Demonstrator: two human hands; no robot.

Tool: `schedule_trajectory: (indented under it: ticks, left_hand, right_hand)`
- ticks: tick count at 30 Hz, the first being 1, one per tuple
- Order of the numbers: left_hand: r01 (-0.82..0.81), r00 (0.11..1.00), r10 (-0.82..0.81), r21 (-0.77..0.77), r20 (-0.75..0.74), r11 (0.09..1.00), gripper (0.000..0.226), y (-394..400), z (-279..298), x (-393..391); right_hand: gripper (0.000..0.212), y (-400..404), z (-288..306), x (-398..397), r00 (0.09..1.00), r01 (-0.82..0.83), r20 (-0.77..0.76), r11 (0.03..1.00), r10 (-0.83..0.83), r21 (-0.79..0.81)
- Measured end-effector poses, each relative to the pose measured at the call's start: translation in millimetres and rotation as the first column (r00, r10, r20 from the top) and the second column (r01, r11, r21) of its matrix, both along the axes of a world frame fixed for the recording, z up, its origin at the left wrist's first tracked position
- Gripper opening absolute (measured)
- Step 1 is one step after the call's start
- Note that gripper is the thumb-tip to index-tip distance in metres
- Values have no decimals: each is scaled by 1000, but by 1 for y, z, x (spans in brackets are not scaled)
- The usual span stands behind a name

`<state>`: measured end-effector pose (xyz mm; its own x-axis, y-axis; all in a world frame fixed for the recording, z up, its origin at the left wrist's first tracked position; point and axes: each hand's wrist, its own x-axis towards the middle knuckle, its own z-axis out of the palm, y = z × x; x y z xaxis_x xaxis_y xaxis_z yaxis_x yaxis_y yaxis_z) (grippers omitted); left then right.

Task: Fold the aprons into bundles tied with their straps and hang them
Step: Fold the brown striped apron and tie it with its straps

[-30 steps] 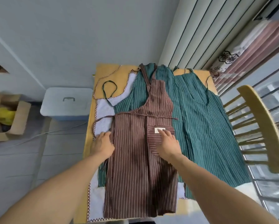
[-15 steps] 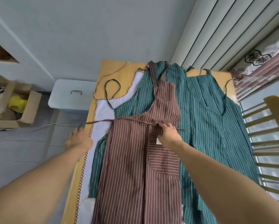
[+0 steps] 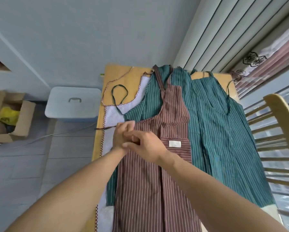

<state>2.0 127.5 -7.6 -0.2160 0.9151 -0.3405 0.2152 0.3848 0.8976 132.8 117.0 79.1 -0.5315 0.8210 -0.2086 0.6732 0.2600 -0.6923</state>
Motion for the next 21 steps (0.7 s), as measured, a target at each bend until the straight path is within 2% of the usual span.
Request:
schedule_trajectory:
  ticks: [1,2,4,6,8,10,12,13,15,16,17,19,20,21]
  left_hand:
    - [-155,969,164,-62,184,986,30,5,1,-4]
    - [-271,889,319,-184,328,945,41,11,0,-10]
    - [-333,723,516,-423,460,843,50,21,-2,-36]
    - [-286,653,587,-562,478,776,51,26,-4,-73]
    - [-283,639,609,-592,470,754,51,28,-7,-111]
    - [-328,585,654,-597,480,732,44,30,-5,-146]
    - [-337,552,672,-606,493,721,30,32,-7,-175]
    - [-336,573,673,-614,468,714,24,33,-10,-185]
    - [-369,618,678,-615,398,697,16,32,-22,-200]
    - [-408,663,675,-600,323,688,11,32,-28,-203]
    - [-443,745,633,-552,212,706,2,31,-29,-199]
    - [-406,907,416,-379,-58,832,34,26,-19,-175]
    - [-294,956,275,-297,-104,909,42,24,-10,-155]
    - [-144,988,125,-257,-89,956,44,22,-4,-131]
  right_hand:
    - [35,-5,5,-6,996,60,-59,997,-62,-37]
    - [37,-9,7,-6,985,135,-100,988,-143,-80]
    - [39,-16,-4,7,935,333,-78,933,-345,-137]
    - [40,-29,-29,37,830,557,83,818,-551,-141]
    - [49,-54,-50,73,664,735,300,671,-685,-95]
    - [59,-91,-77,117,476,863,436,502,-764,-62]
    - [72,-132,-104,157,359,916,548,398,-756,-51]
    - [79,-154,-108,166,335,929,577,365,-745,-68]
    - [77,-182,-105,168,318,944,560,307,-765,-118]
    - [74,-191,-101,164,305,951,557,278,-772,-135]
    - [70,-197,-95,159,303,953,555,262,-775,-155]
    - [69,-204,-93,154,302,953,561,235,-771,-190]
    - [69,-206,-93,152,302,953,557,227,-774,-200]
    - [68,-207,-90,149,300,953,549,219,-780,-209]
